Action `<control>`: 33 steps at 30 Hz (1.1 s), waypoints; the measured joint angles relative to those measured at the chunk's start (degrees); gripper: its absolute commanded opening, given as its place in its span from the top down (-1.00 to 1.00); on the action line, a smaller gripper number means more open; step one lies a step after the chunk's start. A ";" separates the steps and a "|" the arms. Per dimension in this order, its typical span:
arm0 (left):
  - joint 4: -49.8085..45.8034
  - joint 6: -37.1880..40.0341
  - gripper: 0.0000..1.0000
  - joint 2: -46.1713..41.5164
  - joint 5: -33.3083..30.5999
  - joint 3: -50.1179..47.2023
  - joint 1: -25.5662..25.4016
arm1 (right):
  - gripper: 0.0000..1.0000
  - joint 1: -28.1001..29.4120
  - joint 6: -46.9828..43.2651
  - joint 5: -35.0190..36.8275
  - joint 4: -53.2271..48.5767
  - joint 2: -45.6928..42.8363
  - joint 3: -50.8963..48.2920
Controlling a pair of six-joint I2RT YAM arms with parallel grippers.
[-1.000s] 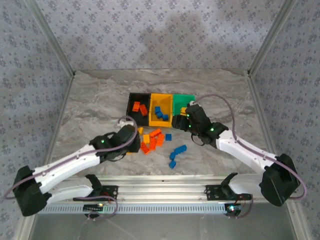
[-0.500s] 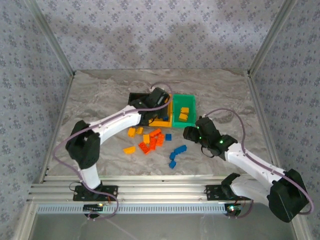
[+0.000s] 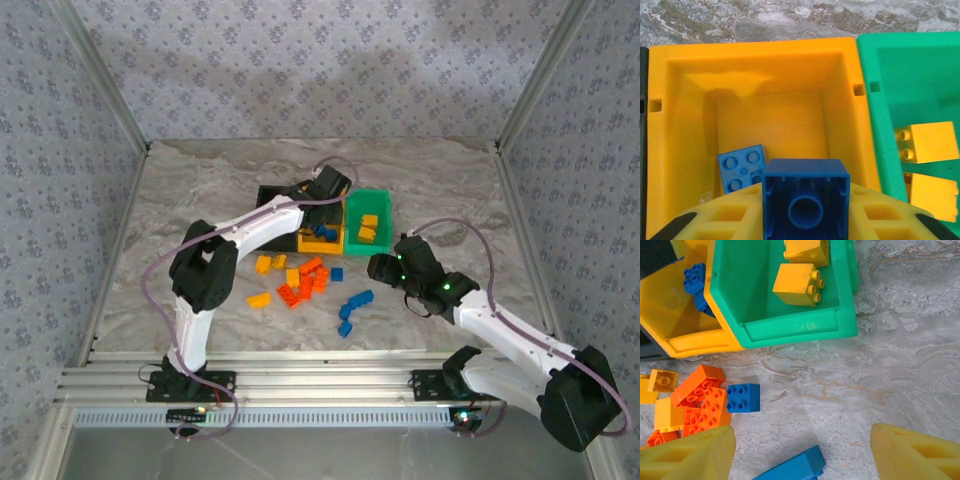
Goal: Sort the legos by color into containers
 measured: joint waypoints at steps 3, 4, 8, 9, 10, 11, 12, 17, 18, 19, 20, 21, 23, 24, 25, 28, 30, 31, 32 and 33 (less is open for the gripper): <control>-0.11 0.00 0.12 0.35 0.52 0.42 0.24 | -0.47 0.00 0.04 -0.28 -0.20 -0.35 0.00; -0.11 0.00 0.07 0.35 0.66 0.46 0.26 | -0.47 0.00 0.09 -0.33 -0.24 -0.37 0.00; -0.07 0.04 -0.21 0.33 1.46 0.57 0.33 | -0.48 0.00 0.70 -0.98 -0.44 -0.39 0.00; -0.04 -0.07 -0.26 0.31 1.77 0.57 0.33 | -0.48 0.02 0.87 -1.25 -0.46 -0.39 0.00; -0.04 -0.17 -0.28 0.24 2.08 0.57 0.33 | -0.48 0.02 0.98 -1.38 -0.52 -0.39 0.00; -0.04 -0.42 -0.33 0.04 2.45 0.55 0.33 | -0.48 0.02 1.20 -1.42 -0.61 -0.39 0.00; 0.00 -0.52 -0.37 -0.35 2.84 0.44 0.33 | -0.48 0.09 1.42 -1.55 -0.66 -0.39 0.00; 2.86 -1.66 -0.61 -8.63 5.38 -6.75 0.02 | -0.48 2.25 2.43 -2.32 -1.01 -0.22 -0.04; 3.61 -1.81 -0.69 -11.72 5.64 -9.11 -0.37 | -0.48 3.21 2.43 -2.51 -1.05 0.00 -0.04; 4.22 -2.12 -0.75 -13.94 5.79 -10.86 -0.68 | -0.48 4.26 2.43 -2.71 -1.05 0.31 -0.04; 5.11 -2.08 -0.97 -17.11 6.08 -13.20 -1.33 | -0.49 5.42 2.43 -2.89 -1.07 0.79 -0.04; 6.08 -2.08 -0.99 -20.37 6.45 -15.58 -2.10 | -0.50 6.91 2.40 -3.13 -1.16 1.51 -0.04; 7.48 -2.54 -0.99 -25.73 6.91 -19.67 -3.67 | -0.52 9.86 2.36 -3.58 -1.49 3.21 -0.04; 8.11 -2.51 -0.99 -28.63 7.06 -21.94 -4.76 | -0.53 11.65 2.34 -3.87 -1.62 4.35 -0.04; 8.74 -2.49 -0.99 -31.08 7.06 -24.11 -5.77 | -0.54 13.14 2.34 -3.96 -1.79 5.27 -0.04; 9.62 -2.64 -0.99 -37.83 6.97 -30.77 -8.81 | -0.56 18.23 1.92 -4.33 -2.21 8.90 -0.04; 9.75 -3.02 -1.00 -42.01 6.75 -35.56 -10.45 | -0.56 21.16 1.57 -4.33 -2.49 11.43 0.00; 9.73 -3.37 -0.99 -43.60 6.58 -37.51 -10.86 | -0.56 22.14 1.36 -4.28 -2.60 12.37 0.09; 9.55 -3.85 -0.99 -45.57 6.34 -39.85 -11.15 | -0.56 23.23 1.18 -4.22 -2.73 13.42 0.20; 9.31 -4.52 -0.99 -47.47 5.92 -42.18 -11.30 | -0.56 24.22 0.94 -4.15 -2.91 14.34 0.44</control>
